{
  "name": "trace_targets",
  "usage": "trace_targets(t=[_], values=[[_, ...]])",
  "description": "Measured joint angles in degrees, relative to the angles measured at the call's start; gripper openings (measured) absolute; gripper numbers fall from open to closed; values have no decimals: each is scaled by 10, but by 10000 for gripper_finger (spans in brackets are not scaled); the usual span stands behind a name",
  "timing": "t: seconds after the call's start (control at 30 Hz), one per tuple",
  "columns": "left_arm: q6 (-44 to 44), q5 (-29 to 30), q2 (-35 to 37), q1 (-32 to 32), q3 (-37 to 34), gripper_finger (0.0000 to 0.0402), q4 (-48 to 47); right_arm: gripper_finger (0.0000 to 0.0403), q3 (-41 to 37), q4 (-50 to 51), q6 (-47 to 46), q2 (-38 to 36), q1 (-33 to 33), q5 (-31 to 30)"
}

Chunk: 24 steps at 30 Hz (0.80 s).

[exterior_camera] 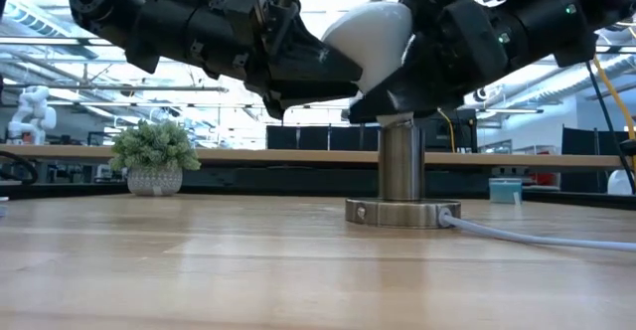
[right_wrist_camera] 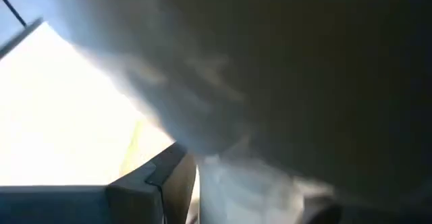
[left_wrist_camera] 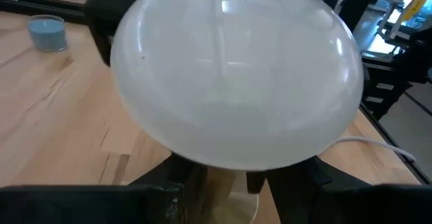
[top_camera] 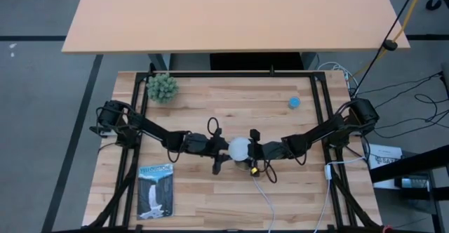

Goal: Screw lightbulb
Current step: Insert the lightbulb into the desk lamp

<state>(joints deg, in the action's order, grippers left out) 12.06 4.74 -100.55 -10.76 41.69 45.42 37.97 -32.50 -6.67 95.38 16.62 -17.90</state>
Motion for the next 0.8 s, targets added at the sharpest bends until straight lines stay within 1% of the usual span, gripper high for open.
trace_targets(t=[0.07, 0.23, 0.4, 0.47, 0.57, 0.67, 0.8], values=[[4, 1, 0, 0, 1, 144, 1, 199, 0, 34, -9, -15, 0, 1], [-5, 1, 0, 0, 2, 144, 14, 199, 0, 62, -14, -54, 0, 2], [-6, 1, 0, 0, 2, 144, 17, 199, 0, 146, -50, -84, 0, 4], [-6, 1, 0, 0, 2, 144, 15, 199, 0, 159, -65, -86, 2, 9], [-6, 1, 0, 0, 2, 144, 16, 199, 0, 164, -69, -83, 8, 32], [-6, 1, 0, 2, 2, 144, 17, 199, 0, 190, -83, -81, 12, 29], [-6, 1, 0, 2, 2, 144, 18, 199, 0, 190, -87, -77, 11, 26]])
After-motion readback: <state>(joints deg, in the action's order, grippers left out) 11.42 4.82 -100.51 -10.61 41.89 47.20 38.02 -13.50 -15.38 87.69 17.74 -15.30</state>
